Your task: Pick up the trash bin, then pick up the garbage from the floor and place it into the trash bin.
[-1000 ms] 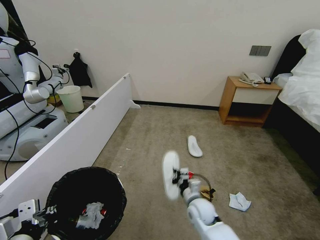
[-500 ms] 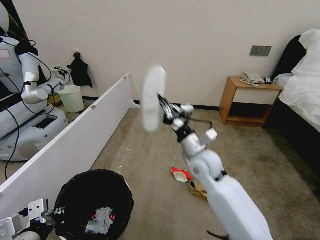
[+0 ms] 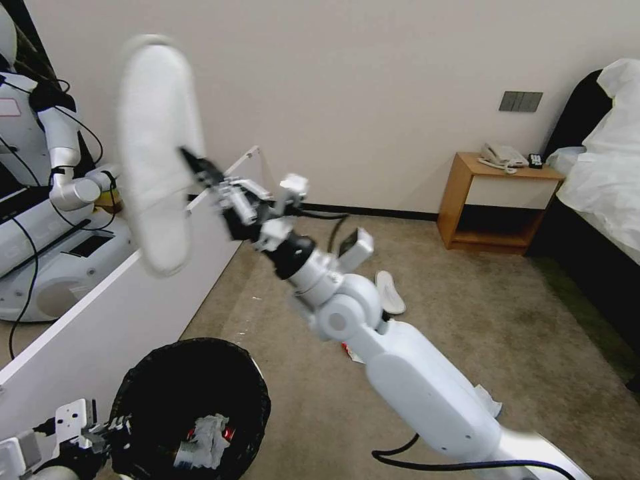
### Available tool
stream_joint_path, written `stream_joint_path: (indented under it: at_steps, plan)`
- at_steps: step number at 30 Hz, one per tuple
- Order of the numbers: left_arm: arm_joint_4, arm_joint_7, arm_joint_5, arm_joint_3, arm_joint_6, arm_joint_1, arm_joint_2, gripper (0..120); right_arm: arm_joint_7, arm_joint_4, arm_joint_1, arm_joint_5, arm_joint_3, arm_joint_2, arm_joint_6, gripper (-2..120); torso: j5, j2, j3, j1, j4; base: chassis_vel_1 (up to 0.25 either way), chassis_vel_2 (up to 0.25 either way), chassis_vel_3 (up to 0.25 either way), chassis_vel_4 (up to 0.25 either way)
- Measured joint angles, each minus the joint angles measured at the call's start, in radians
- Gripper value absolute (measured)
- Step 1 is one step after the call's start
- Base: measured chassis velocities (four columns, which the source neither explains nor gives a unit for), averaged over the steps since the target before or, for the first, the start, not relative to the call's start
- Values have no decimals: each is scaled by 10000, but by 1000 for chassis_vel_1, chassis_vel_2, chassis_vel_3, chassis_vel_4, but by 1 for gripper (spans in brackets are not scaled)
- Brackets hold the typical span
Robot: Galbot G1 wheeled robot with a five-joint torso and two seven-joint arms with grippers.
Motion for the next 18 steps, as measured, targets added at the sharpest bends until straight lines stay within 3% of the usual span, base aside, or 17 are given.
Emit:
stream_joint_path:
  at_steps: [9, 18]
  plan:
    - [-61, -104, -223, -144, -10, -42, 68, 2, -629, -256, 113, 378, -855, 44, -80, 0, 1, 0, 0, 0, -3, 0, 0, 0, 0]
    - [-194, -167, -401, -225, -18, 28, 88, 2, -1111, -1007, -836, -473, -1382, -243, 183, 0, 3, 0, 0, 0, -4, 0, 0, 0, 0]
